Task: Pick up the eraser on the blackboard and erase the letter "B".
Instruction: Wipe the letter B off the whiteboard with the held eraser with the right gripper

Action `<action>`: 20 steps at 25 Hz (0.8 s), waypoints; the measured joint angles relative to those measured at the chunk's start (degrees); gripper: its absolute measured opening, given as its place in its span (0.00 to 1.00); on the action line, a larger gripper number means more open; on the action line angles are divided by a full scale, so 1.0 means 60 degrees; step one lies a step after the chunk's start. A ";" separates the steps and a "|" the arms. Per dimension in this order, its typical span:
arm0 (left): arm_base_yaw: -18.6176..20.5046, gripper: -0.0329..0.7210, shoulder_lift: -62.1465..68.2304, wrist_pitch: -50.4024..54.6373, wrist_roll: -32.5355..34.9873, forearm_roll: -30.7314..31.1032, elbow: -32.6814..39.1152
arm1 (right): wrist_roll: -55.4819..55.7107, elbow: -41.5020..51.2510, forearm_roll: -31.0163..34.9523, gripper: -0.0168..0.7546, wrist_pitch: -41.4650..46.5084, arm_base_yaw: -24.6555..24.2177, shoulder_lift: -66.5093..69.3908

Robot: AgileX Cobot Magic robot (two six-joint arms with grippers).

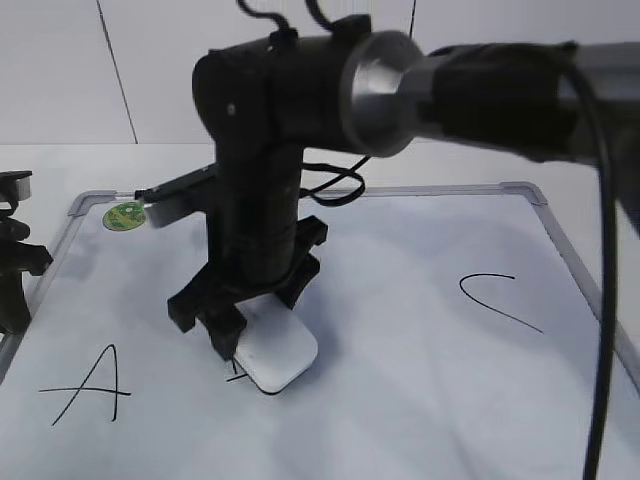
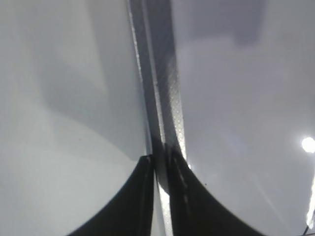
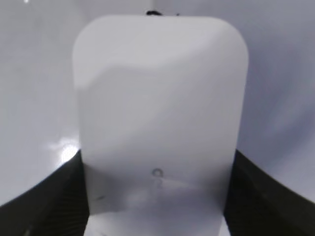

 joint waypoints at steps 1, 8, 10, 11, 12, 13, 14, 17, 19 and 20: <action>0.0000 0.12 0.0000 0.0000 0.0000 -0.0015 0.0000 | 0.0000 0.0000 -0.0024 0.70 0.0000 0.0077 0.0147; 0.0000 0.12 0.0020 0.0000 0.0000 -0.0036 0.0000 | 0.0016 -0.0264 -0.0127 0.70 0.0144 0.0240 0.0724; 0.0000 0.12 0.0020 0.0000 0.0000 -0.0036 0.0000 | 0.0023 -0.0352 -0.0127 0.70 0.0228 0.0240 0.0765; 0.0000 0.12 0.0020 0.0000 0.0000 -0.0036 0.0000 | 0.0023 -0.0370 -0.0127 0.70 0.0270 0.0240 0.0787; 0.0000 0.12 0.0020 0.0000 0.0000 -0.0036 0.0000 | 0.0023 -0.0391 -0.0127 0.70 0.0285 0.0240 0.0787; 0.0000 0.12 0.0020 0.0000 0.0000 -0.0036 0.0000 | 0.0038 -0.0395 -0.0127 0.70 0.0306 0.0240 0.0803; 0.0000 0.12 0.0020 0.0000 0.0000 -0.0036 0.0000 | 0.0038 -0.0395 -0.0127 0.70 0.0306 0.0240 0.0803; 0.0000 0.12 0.0020 0.0003 0.0000 -0.0036 0.0000 | 0.0038 -0.0412 -0.0052 0.70 0.0328 0.0240 0.0835; 0.0000 0.12 0.0020 0.0020 0.0000 -0.0036 0.0000 | 0.0038 -0.0447 0.0003 0.70 0.0350 0.0240 0.0878; 0.0017 0.12 0.0020 0.0020 0.0000 -0.0036 0.0000 | 0.0017 -0.0473 0.0002 0.70 0.0371 0.0240 0.0897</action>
